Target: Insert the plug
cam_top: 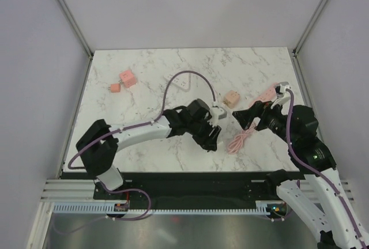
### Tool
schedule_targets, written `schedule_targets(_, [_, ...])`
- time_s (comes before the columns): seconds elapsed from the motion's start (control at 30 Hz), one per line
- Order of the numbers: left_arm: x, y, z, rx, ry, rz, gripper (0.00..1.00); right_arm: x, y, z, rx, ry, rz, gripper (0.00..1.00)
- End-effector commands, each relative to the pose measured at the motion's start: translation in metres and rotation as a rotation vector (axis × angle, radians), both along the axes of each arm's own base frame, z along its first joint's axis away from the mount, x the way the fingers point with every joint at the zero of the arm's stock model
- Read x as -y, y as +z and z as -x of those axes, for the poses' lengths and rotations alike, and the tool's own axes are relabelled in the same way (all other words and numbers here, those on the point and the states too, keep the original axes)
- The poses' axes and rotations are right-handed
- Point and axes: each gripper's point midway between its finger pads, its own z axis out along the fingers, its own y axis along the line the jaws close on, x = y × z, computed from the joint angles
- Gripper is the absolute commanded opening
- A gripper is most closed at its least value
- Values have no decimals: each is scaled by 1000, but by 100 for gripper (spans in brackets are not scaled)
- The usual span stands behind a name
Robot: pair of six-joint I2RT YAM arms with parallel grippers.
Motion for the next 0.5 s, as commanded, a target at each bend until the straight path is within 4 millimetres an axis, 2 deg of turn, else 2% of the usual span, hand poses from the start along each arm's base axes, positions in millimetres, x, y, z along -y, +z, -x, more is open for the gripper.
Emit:
schedule_targets(0.0, [-5,109,16,-201,-73,349,2,-25,74,-9,398,182,7,95])
schedule_targets(0.03, [-15,121,4,-235,-37,395,2,-36,76,-2,449,264,4,95])
schedule_targets(0.07, [-22,142,7,-247,-57,453,2,-43,82,2,513,322,8,94])
schedule_targets(0.1, [-27,159,20,-314,-133,508,2,-50,94,4,635,382,23,94])
schedule_targets(0.13, [-32,172,20,-338,-139,541,2,-60,96,15,696,475,25,93])
schedule_targets(0.17, [-36,181,25,-352,-163,563,2,-73,93,36,750,636,21,93])
schedule_targets(0.2, [-40,195,37,-377,-219,593,2,-79,97,45,829,719,20,92])
schedule_targets(0.27, [-44,211,46,-404,-262,623,2,-86,89,62,894,868,50,92])
schedule_targets(0.37, [-50,227,57,-444,-298,650,2,-88,84,66,984,959,141,93])
schedule_targets(0.47, [-56,241,67,-476,-358,676,2,-88,68,70,985,1038,195,93])
